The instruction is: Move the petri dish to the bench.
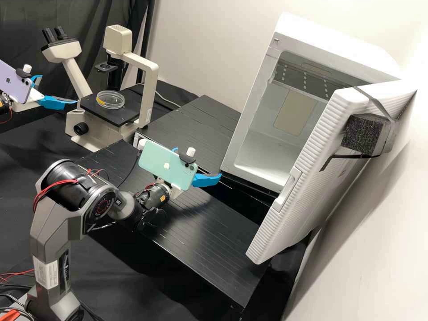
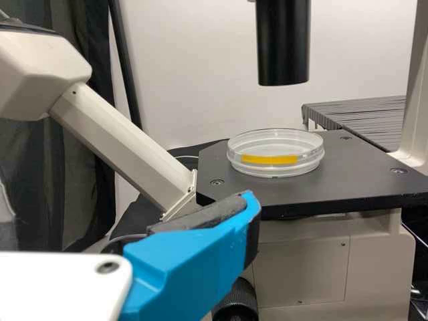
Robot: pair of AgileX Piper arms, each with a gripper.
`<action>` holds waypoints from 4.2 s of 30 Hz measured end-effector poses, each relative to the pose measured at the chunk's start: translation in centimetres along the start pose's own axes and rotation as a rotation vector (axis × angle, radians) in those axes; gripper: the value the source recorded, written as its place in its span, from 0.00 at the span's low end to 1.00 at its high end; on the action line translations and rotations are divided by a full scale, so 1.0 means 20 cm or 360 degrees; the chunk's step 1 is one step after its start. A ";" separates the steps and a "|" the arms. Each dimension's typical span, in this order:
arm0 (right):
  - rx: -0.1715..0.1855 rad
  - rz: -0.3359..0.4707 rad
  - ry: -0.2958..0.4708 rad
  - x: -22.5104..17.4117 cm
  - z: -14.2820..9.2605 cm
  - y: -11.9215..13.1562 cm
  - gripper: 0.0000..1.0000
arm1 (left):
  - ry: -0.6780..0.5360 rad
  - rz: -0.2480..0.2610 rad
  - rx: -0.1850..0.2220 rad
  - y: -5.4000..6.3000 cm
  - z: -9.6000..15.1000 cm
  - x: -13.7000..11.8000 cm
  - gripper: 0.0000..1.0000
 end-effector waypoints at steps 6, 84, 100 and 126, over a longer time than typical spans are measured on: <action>0.0000 0.0002 0.0002 0.00 0.00 0.00 1.00 | 0.0000 0.0000 0.0000 0.00 0.00 0.00 1.00; -0.0140 -0.0548 0.0595 0.37 -1.19 -0.95 1.00 | 0.0000 0.0000 0.0000 0.00 0.00 0.00 1.00; -0.0096 -0.0598 0.0507 0.47 -1.22 -1.06 1.00 | 0.0000 0.0000 0.0000 0.00 0.00 0.00 1.00; -0.0014 -0.0507 0.0418 0.48 -1.18 -1.26 1.00 | 0.0000 0.0000 0.0000 0.00 0.00 0.00 1.00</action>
